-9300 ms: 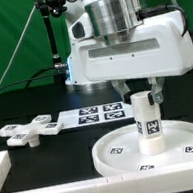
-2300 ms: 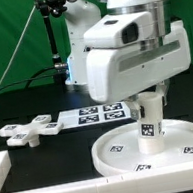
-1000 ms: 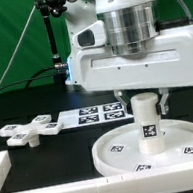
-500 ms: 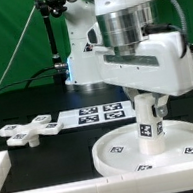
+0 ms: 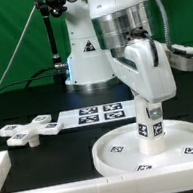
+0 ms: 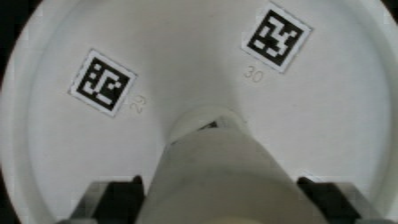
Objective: Assemble round table
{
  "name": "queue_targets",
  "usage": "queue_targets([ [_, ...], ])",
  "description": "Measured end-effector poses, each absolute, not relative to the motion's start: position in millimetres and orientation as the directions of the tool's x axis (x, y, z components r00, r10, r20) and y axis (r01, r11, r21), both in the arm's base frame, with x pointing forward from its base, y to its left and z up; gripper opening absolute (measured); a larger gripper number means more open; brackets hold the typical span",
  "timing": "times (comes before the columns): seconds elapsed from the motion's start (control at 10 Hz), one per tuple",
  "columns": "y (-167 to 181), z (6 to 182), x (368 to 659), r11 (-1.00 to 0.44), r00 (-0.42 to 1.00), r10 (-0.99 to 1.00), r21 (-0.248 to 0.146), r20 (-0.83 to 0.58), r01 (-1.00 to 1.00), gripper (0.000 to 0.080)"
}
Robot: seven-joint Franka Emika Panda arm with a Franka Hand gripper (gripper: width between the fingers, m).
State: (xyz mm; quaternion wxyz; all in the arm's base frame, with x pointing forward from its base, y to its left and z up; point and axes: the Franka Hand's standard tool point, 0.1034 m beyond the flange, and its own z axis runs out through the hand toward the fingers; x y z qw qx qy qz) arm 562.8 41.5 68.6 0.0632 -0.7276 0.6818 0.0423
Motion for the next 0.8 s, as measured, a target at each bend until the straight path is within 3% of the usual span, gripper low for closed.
queue_targets([
  [0.3,41.1,69.0,563.7,0.086,-0.082,-0.983,-0.02,-0.162,-0.996,0.0409],
  [0.4,41.6,68.7,563.6,0.063,-0.058,-0.985,-0.023,-0.162,-0.998,0.048],
  [0.5,42.2,68.7,563.5,0.043,-0.038,-0.986,-0.026,-0.161,-0.999,0.048],
  [0.6,42.5,69.0,563.4,-0.024,0.029,-0.987,-0.03,-0.159,-0.999,0.0591],
  [0.7,44.9,71.7,566.0,-0.133,0.137,-0.978,-0.042,-0.154,-0.99,0.0639],
  [0.8,48.0,73.2,567.8,-0.22,0.226,-0.963,-0.057,-0.146,-0.974,0.0639],
])
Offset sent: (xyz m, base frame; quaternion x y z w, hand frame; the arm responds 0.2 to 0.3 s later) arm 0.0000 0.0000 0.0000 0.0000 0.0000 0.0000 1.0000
